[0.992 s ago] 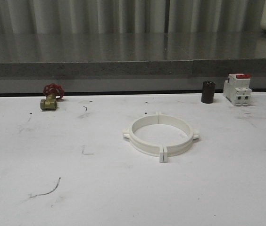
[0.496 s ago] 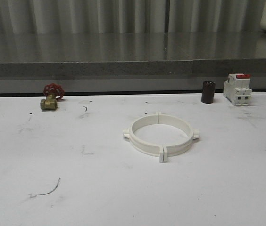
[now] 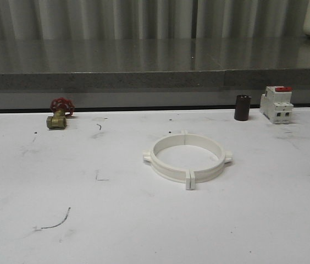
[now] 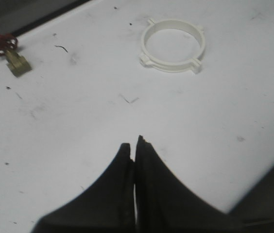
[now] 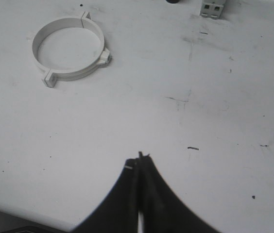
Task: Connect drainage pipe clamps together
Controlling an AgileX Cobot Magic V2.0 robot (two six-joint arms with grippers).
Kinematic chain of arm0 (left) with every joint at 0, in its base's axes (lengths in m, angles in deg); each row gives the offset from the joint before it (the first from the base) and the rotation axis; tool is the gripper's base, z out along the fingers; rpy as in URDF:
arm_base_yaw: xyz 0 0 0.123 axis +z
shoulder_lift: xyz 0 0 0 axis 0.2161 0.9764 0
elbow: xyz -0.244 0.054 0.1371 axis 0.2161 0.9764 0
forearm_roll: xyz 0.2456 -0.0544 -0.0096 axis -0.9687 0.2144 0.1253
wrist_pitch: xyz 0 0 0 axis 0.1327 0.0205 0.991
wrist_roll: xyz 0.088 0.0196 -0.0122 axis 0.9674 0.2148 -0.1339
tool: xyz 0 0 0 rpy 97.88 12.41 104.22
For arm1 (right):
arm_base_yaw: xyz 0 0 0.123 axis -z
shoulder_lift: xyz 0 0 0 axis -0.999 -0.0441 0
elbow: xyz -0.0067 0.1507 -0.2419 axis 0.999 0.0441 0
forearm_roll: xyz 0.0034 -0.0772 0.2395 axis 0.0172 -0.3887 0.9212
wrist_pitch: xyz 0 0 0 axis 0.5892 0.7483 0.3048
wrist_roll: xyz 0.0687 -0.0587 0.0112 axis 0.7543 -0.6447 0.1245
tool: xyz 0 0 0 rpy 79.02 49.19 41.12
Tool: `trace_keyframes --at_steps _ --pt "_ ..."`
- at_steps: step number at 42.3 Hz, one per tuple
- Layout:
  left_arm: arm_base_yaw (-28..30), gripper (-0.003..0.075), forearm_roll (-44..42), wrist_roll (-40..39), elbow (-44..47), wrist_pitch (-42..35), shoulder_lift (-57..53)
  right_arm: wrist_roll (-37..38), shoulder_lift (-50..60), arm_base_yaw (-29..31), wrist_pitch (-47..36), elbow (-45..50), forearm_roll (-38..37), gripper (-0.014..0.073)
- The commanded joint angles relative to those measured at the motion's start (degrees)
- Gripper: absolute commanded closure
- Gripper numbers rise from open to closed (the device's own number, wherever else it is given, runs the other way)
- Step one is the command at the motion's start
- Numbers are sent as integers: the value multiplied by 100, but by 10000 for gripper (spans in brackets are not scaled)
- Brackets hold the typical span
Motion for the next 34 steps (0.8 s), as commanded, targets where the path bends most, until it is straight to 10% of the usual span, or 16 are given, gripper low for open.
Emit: trace_keyframes --at_steps 1,12,34 --pt "383 741 -372 5 153 -1110 -302 -48 -12 32 -372 -150 -23 713" --pt "1952 741 -243 5 1910 -3556 -1614 -48 -16 32 -366 -150 -16 713" --pt "3442 741 822 5 3698 -3763 -3568 -48 -16 32 -366 -150 -16 713"
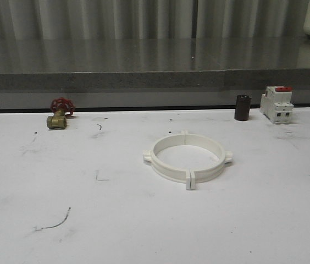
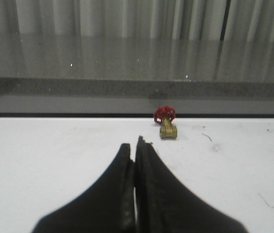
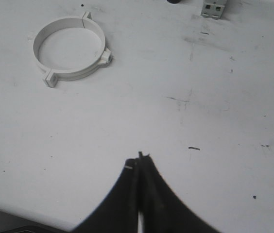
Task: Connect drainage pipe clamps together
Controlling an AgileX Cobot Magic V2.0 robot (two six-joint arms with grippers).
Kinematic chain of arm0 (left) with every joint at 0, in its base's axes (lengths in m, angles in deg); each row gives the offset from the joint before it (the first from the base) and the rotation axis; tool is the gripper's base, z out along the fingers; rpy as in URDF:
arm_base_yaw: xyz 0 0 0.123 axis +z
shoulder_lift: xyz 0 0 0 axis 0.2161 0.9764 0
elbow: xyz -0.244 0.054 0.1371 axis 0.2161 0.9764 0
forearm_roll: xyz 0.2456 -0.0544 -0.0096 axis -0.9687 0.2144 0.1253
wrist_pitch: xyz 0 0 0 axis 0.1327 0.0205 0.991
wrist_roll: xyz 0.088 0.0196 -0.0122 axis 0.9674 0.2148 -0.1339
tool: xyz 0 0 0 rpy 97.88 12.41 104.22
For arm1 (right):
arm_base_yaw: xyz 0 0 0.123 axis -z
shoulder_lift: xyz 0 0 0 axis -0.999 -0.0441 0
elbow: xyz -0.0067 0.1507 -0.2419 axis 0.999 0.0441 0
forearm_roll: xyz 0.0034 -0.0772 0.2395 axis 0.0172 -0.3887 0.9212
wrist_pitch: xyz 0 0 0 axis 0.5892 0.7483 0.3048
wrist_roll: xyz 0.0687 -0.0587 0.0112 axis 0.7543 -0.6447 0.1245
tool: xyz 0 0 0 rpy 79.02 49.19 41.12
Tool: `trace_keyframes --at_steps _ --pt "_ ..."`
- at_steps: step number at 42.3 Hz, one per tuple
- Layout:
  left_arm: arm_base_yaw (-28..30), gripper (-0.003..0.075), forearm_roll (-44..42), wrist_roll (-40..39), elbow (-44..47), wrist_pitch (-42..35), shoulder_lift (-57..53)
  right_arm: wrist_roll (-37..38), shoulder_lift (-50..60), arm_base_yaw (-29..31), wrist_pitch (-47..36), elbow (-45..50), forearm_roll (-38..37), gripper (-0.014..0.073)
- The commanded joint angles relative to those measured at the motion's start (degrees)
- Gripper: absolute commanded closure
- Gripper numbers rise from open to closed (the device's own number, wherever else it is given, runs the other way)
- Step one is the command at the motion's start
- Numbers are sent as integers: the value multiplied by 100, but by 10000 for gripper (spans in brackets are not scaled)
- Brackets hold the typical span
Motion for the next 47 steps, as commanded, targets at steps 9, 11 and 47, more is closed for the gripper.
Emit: trace_keyframes --at_steps 9,11,47 --pt "22 741 78 5 136 -546 -54 -48 -23 32 -341 -150 -58 713" --pt "22 741 78 5 136 -546 -54 -48 -23 32 -341 -150 -58 713" --pt "22 741 682 981 136 -864 -66 -48 -23 32 -341 -150 -58 662"
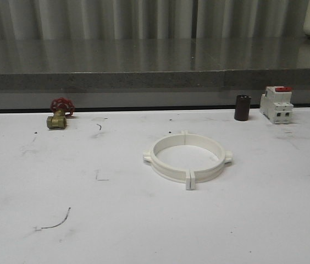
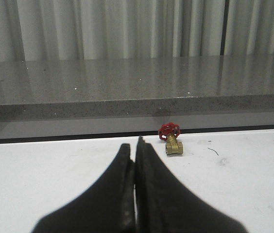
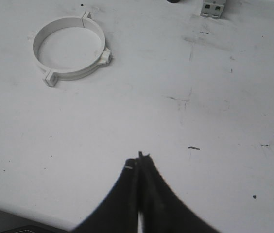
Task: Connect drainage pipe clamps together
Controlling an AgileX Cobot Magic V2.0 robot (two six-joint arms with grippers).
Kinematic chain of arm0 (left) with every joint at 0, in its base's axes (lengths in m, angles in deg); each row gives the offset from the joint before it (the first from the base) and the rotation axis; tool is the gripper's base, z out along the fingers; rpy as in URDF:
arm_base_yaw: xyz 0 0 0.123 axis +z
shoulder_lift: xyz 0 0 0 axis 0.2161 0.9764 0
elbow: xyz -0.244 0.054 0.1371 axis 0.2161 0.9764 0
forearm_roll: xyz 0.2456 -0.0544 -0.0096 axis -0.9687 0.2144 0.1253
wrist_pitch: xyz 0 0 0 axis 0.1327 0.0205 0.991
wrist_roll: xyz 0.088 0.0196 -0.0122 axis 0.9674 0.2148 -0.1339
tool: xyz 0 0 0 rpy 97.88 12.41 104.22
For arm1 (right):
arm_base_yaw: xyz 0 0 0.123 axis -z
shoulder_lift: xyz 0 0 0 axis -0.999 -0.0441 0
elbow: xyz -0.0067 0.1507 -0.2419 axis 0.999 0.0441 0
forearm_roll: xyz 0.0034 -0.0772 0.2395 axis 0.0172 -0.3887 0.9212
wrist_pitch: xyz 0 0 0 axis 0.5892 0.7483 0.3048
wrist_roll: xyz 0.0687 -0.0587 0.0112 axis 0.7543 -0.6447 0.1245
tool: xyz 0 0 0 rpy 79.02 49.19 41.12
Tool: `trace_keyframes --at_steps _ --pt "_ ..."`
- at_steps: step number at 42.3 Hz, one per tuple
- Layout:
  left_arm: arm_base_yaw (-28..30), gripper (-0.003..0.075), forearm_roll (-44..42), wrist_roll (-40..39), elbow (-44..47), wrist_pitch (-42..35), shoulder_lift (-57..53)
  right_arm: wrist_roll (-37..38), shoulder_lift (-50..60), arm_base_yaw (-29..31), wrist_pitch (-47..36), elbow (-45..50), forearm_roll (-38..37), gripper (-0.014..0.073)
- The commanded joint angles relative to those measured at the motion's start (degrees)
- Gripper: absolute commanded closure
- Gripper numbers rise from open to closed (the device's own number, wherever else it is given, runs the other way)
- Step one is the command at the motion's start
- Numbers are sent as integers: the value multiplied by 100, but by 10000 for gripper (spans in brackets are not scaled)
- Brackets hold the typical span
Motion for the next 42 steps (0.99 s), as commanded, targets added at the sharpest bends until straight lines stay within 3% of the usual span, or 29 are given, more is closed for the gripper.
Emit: trace_keyframes --at_steps 1,9,42 --pt "10 741 62 3 136 -535 -66 -48 -23 32 -341 -150 -58 662" --pt "10 741 -489 -636 136 -535 -66 -48 -23 32 -341 -150 -58 662" --pt "10 741 -444 -636 136 -535 -66 -48 -23 32 -341 -150 -58 662"
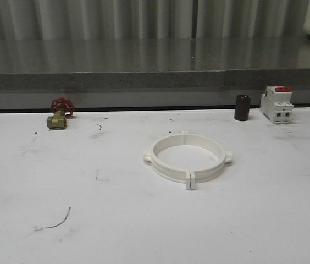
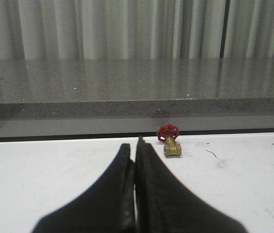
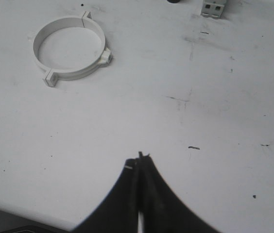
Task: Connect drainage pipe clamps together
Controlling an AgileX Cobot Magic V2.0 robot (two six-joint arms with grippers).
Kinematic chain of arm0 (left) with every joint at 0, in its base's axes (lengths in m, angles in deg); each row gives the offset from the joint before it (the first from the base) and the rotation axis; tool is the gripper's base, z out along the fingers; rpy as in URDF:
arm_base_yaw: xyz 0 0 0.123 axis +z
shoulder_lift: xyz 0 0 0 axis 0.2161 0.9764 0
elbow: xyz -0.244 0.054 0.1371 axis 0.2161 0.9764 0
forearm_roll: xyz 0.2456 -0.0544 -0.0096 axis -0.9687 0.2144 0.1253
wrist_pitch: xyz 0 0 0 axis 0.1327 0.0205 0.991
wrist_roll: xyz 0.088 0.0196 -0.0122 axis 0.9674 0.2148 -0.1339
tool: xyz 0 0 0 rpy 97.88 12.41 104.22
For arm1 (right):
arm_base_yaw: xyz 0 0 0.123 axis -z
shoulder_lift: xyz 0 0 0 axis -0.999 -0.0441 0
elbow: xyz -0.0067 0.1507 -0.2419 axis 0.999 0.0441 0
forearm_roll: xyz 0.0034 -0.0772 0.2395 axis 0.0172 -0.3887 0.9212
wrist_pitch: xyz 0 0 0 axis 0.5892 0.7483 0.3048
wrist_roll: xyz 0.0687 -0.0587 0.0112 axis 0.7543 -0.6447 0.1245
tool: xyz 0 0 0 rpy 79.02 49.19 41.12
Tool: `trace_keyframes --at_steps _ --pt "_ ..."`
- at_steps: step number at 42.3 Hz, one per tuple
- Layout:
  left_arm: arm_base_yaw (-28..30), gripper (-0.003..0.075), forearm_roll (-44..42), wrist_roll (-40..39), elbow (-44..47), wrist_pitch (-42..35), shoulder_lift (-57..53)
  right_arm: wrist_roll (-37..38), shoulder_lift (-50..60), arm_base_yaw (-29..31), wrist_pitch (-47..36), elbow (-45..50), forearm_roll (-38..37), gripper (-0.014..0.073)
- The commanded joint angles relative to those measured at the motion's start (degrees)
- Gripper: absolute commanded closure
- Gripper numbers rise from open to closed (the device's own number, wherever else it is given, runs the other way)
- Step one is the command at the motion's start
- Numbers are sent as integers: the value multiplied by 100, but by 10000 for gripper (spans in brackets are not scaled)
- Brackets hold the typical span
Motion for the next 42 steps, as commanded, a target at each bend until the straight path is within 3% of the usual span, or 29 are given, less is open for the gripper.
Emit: trace_keyframes --at_steps 1,17,30,42 --pt "10 741 -4 -80 136 -522 -66 -48 -23 32 -341 -150 -58 662" --pt "10 741 -4 -80 136 -522 -66 -48 322 145 -552 42 -128 662" --pt "10 741 -4 -80 136 -522 -66 -48 2288 947 -3109 1956 38 662" --pt "10 741 -4 -80 136 -522 -56 -48 3212 1298 -4287 3259 178 662"
